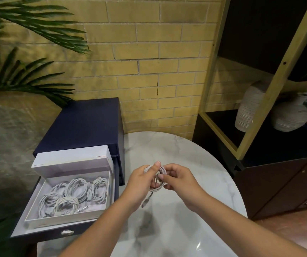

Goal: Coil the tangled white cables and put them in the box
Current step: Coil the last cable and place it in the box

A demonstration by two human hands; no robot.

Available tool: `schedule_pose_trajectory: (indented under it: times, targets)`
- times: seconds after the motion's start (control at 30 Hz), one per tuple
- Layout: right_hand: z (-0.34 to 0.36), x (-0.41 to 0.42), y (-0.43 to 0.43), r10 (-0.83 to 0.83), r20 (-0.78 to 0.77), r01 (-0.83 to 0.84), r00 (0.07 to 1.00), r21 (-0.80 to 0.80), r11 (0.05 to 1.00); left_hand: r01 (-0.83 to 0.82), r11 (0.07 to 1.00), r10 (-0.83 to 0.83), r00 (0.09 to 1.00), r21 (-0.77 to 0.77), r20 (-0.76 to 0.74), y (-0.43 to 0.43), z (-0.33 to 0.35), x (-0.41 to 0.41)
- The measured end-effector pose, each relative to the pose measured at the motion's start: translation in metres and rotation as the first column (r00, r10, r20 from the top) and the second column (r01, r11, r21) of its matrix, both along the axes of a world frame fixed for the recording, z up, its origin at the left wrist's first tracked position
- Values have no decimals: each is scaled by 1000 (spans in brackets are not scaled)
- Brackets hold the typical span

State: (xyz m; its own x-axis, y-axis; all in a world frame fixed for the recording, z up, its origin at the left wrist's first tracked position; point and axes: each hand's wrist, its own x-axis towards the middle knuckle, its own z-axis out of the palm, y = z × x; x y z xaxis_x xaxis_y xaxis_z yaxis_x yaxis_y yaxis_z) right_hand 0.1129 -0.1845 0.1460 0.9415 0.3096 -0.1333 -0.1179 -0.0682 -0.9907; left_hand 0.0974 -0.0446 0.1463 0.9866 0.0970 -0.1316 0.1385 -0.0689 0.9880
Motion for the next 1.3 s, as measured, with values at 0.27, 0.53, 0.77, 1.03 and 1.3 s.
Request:
schedule_pose_trajectory:
  times: [0.27,0.53,0.77,1.03,1.3]
  targets:
    - [12,2,-6,180,-254,-108,950,275,955,-13,949,-41,986,316,163,12,-12,-3]
    - [14,4,-7,152,-223,-97,963,241,966,-30,969,-14,984,246,175,4,-12,-8]
    - [13,-9,-4,29,434,157,900,-386,909,-166,862,21,955,478,295,7,-16,-2]
    - [9,-6,-1,34,284,84,958,-392,916,-217,723,-29,939,656,343,5,-17,-5]
    - [12,-4,-1,19,-322,2,946,65,998,-481,281,-315,771,831,553,20,-28,3]
